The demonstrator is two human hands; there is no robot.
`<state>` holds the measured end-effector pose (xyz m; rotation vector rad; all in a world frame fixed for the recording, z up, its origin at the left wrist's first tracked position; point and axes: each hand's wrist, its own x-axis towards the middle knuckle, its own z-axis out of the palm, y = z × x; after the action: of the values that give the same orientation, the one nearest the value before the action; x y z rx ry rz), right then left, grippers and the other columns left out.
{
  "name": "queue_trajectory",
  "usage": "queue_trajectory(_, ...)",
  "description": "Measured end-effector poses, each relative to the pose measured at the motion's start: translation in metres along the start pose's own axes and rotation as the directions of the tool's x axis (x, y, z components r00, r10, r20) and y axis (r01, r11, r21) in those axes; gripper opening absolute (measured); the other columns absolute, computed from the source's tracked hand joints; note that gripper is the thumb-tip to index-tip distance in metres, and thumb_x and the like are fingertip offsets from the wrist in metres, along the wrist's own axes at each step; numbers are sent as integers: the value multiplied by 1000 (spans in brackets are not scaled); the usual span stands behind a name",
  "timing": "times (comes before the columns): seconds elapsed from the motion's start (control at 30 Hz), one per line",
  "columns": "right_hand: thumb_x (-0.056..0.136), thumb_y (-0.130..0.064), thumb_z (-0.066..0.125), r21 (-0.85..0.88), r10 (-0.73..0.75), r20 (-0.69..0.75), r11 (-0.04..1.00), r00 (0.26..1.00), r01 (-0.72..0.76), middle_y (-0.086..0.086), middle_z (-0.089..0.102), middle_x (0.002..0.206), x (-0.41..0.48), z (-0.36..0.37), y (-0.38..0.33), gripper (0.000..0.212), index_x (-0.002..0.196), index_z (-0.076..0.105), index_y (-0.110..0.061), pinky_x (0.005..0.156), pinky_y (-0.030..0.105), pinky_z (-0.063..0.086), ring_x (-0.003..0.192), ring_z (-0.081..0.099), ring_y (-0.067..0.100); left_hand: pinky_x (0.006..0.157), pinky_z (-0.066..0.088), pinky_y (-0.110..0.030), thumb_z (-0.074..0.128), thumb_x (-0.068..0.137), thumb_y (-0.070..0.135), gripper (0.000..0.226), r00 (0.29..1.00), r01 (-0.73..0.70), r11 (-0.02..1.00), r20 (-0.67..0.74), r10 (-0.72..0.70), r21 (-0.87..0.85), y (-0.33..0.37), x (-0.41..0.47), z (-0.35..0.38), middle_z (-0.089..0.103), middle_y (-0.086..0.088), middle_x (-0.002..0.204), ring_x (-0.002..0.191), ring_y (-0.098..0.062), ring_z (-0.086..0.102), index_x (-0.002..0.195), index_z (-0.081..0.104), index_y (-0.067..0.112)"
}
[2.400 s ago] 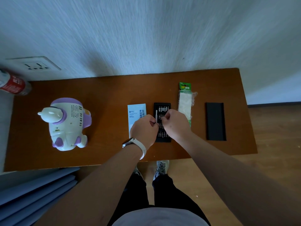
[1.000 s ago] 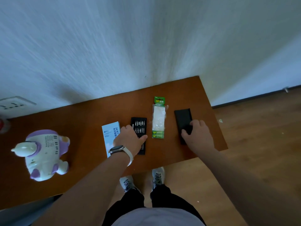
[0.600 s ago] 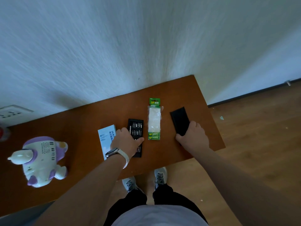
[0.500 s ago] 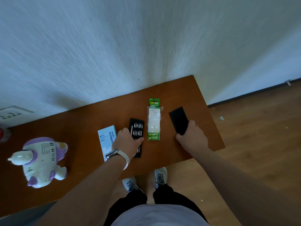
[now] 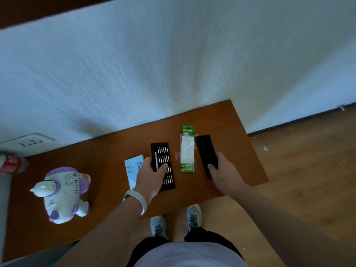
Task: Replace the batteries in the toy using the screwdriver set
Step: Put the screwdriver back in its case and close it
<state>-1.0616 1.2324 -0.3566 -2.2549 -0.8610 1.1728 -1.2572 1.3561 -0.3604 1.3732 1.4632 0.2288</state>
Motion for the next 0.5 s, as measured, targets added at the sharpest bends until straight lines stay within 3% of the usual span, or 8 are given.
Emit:
queue_trajectory(0.17, 105, -25, 36, 11, -157, 114, 988, 981, 157, 5, 67, 91, -32, -3, -39, 38, 142, 31, -35, 52, 30, 46, 70, 64, 25, 80, 62, -48, 64, 96, 17, 21, 999, -4, 953, 45, 19, -302, 29, -23, -23, 72, -3, 107, 94, -23, 73, 115, 60, 23)
queue_trajectory(0.33, 104, -19, 35, -19, -316, 168, 946, 934, 324, 3, 60, 72, -56, -4, -74, 50, 144, 24, -46, 47, 29, 35, 52, 47, 13, 79, 61, -48, 59, 97, 8, 18, 996, -38, 877, 54, 73, -478, 59, -39, -47, 73, -8, 105, 94, -27, 73, 113, 62, 17)
queue_trajectory(0.5, 100, -14, 40, -32, -415, 181, 904, 892, 427, -17, 56, 93, -71, -4, -103, 61, 147, 21, -47, 50, 15, 36, 57, 53, -2, 76, 61, -45, 57, 98, 7, 20, 991, -87, 839, 36, 126, -538, 76, -53, -67, 74, -6, 104, 93, -24, 74, 114, 63, 16)
